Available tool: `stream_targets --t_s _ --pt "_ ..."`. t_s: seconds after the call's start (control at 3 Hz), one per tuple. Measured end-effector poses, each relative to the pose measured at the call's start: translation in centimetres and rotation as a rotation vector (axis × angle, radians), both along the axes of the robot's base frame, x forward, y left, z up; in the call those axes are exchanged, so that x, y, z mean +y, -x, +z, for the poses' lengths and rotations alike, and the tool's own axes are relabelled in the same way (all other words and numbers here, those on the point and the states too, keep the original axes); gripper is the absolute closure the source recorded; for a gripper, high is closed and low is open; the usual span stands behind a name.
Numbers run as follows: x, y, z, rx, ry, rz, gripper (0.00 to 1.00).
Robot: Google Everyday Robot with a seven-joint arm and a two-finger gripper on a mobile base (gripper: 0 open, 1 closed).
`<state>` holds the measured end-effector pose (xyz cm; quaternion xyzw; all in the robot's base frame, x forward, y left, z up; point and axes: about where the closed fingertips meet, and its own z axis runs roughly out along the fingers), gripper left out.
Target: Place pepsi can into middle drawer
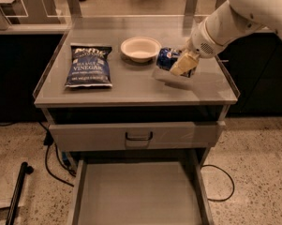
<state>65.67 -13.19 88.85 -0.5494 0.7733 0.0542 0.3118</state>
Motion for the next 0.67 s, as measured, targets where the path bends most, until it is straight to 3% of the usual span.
stream_targets --t_s 0.67 --pt "-1.8 8.2 4.9 -0.057 -0.015 0.041 1.00"
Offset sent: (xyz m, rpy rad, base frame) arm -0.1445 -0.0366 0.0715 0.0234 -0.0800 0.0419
